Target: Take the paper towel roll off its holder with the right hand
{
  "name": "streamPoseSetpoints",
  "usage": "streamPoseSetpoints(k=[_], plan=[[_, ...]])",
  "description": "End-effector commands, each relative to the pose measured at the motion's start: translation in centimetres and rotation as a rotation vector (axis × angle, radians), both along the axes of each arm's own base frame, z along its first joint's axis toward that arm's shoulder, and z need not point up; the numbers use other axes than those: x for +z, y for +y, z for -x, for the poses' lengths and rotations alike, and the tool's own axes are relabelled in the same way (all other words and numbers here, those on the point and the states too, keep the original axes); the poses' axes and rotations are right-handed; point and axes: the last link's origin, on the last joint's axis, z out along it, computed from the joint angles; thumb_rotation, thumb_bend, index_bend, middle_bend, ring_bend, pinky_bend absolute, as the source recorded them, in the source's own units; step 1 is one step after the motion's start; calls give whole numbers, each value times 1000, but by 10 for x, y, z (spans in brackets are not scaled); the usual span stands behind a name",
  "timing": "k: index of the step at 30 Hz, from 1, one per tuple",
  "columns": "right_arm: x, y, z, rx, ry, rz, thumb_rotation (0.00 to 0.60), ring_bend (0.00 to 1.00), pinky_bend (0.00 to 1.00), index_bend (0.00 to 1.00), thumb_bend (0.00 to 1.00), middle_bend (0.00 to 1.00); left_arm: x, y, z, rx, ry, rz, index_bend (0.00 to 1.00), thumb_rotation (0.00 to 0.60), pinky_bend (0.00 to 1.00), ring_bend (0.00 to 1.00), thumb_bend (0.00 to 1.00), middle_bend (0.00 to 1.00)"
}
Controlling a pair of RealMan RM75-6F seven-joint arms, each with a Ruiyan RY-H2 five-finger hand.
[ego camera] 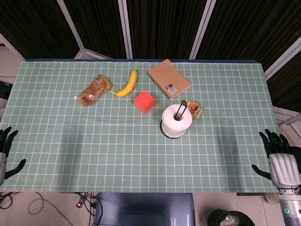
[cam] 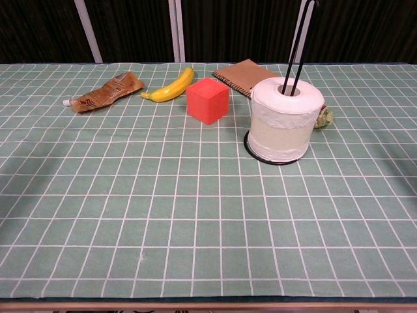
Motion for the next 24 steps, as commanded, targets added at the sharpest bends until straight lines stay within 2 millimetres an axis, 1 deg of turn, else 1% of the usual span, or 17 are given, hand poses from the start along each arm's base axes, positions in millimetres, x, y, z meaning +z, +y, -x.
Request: streamPoseSetpoints(k=[1,19,24], plan=[[-1,0,0,-1,1,-2,600,16,12,0,173,3,0,0,0,2,-1,-1,95,600,34,0,223,0],[2,0,2,-24,-4,2,600,16,12,0,173,3,0,1,1,8,0,0,95,600,34,0,223,0],[1,1,2,-25,-17,-7,600,16,12,0,172,2,0,-2,-2,-7,-3,2,95,600,34,0,223,0]])
